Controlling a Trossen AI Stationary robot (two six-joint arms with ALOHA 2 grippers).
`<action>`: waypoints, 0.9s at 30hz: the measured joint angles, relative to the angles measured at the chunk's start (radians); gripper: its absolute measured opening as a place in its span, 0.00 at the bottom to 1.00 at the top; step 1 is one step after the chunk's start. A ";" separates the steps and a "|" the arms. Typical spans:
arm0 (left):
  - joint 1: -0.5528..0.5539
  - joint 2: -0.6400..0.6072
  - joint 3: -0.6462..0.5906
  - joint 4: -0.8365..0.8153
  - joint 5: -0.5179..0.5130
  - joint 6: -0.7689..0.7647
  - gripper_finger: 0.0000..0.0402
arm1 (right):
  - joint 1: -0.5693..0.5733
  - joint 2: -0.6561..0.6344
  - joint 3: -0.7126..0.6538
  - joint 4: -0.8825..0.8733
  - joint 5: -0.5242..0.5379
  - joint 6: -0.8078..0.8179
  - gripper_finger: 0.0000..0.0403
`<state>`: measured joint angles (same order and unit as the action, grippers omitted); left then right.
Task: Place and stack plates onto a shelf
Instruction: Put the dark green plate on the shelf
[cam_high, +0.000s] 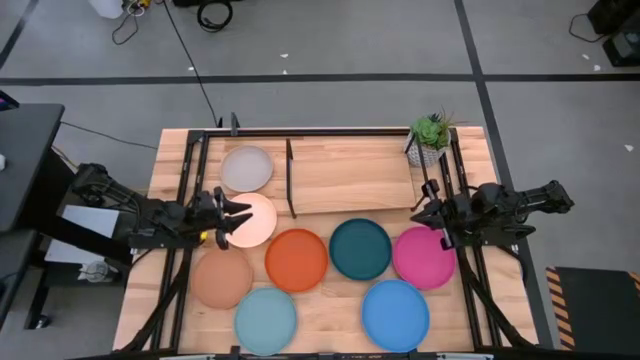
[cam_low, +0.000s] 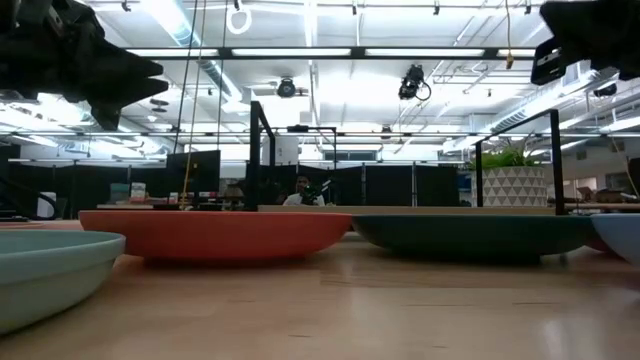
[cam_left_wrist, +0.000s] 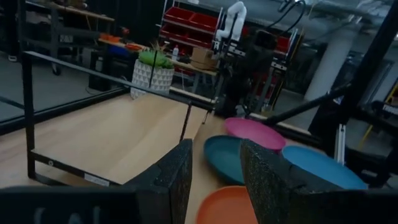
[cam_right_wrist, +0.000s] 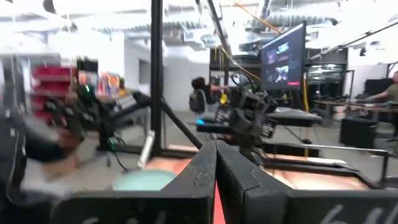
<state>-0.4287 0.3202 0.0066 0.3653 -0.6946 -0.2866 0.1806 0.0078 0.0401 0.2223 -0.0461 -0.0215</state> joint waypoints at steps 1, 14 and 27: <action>-0.001 0.000 0.000 0.001 -0.001 -0.019 0.35 | 0.000 0.000 0.000 0.010 0.000 0.021 0.03; 0.000 0.000 0.000 0.042 0.036 -0.015 0.35 | 0.004 0.115 0.016 0.052 0.144 0.180 0.03; -0.002 0.000 0.000 0.196 0.640 0.291 0.35 | 0.053 0.792 0.361 -0.160 0.236 0.090 0.04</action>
<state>-0.4304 0.3206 0.0063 0.5612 -0.0541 0.0046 0.2340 0.8003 0.4010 0.0623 0.1901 0.0686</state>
